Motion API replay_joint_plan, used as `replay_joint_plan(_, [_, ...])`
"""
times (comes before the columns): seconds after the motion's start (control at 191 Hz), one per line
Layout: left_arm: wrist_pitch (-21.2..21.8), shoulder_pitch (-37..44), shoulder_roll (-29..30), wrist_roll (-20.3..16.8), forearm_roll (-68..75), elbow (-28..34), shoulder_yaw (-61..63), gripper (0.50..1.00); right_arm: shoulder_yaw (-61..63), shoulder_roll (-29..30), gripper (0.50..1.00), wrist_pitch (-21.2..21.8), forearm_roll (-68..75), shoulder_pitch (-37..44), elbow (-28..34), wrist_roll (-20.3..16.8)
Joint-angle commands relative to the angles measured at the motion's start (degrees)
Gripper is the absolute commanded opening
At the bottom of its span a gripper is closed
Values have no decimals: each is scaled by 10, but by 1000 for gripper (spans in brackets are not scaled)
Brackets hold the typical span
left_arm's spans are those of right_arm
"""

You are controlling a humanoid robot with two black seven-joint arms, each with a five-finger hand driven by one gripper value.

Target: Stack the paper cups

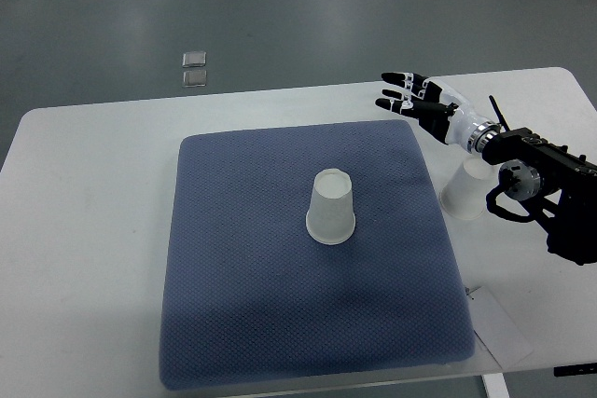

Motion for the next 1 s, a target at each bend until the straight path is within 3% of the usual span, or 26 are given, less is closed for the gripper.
replay_joint_plan(0.0, [0,0,0,0,0,0,-3,1000,0,7,911,1,0,-2,0,0])
replay_joint_plan(0.994, [1,0,0,-1,-1,7,-4,1000,11,-1,911,2,10,10,-9,0])
